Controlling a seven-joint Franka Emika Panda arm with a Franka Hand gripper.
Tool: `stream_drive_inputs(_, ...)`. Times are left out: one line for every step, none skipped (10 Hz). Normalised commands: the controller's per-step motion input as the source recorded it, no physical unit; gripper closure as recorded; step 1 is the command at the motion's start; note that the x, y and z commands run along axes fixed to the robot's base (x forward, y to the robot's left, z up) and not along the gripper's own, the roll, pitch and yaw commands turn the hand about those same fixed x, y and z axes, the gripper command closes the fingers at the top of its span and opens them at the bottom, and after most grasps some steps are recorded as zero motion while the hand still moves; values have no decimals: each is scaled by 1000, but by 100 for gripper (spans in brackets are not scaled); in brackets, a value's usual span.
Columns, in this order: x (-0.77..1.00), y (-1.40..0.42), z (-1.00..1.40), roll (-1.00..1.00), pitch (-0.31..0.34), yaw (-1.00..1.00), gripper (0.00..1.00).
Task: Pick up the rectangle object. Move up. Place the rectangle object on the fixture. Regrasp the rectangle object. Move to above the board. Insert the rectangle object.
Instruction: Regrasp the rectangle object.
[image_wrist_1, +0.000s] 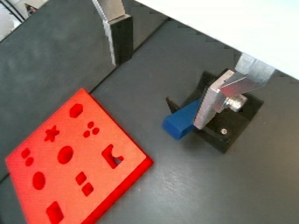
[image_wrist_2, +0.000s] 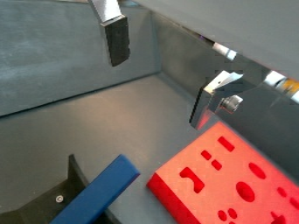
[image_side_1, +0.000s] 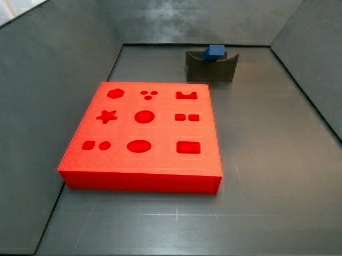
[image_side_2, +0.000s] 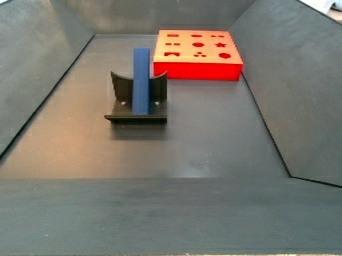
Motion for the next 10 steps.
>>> stream_drive_inputs(-33,-264,87,1000,15,18,0)
stream_drive_inputs(-31,-54,48,1000,10,19,0)
stream_drive_inputs(-26,-37,33,1000,8,20,0)
stream_drive_inputs(-9,-41,16,1000,3,22,0)
stream_drive_inputs(-4,-34,14,1000,1,23,0)
stream_drive_inputs(0,-24,14,1000,2,24,0)
stream_drive_inputs(-2,-23,11,1000,6,26,0)
stream_drive_inputs(6,-23,8,1000,13,28,0)
stream_drive_inputs(14,-24,3,1000,17,29,0)
stream_drive_inputs(28,-26,-2,1000,27,32,0)
